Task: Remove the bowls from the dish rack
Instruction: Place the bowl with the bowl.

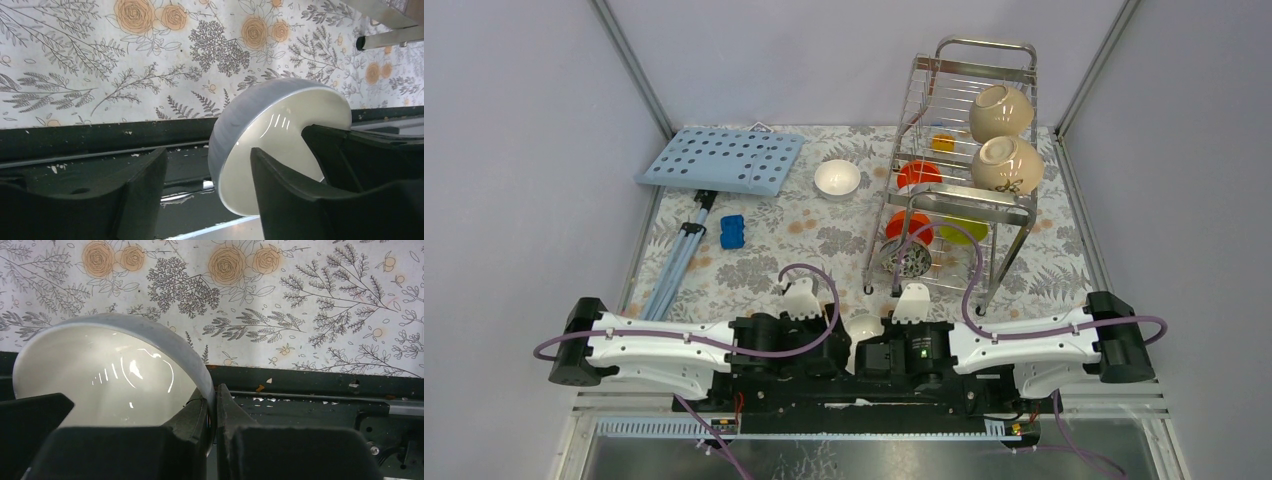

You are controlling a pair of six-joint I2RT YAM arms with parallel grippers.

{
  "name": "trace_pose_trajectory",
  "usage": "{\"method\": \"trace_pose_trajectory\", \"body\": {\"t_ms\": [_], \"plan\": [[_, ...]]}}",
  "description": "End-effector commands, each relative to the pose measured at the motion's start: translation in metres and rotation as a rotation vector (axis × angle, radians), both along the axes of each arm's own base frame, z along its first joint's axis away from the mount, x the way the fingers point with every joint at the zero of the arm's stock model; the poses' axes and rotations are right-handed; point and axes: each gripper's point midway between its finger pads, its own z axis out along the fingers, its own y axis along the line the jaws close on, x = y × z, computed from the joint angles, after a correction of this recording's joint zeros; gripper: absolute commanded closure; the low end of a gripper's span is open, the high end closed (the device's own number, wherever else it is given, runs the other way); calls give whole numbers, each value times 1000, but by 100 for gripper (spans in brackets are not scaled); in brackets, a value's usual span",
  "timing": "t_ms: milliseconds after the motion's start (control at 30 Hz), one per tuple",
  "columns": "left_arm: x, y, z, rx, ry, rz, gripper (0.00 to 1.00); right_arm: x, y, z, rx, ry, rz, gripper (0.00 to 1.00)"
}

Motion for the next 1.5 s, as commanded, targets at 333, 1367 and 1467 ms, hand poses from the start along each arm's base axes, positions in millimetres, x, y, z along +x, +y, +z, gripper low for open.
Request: {"method": "trace_pose_trajectory", "body": {"t_ms": [333, 1367, 1467], "plan": [[12, -7, 1, 51, -77, 1, 47, 12, 8, 16, 72, -55, -73, 100], [20, -11, -9, 144, -140, -46, 100, 8, 22, 26, 87, -36, -22, 85], [21, -16, -7, 140, -146, -44, 100, 7, 25, 26, 90, -33, -9, 74]]}}
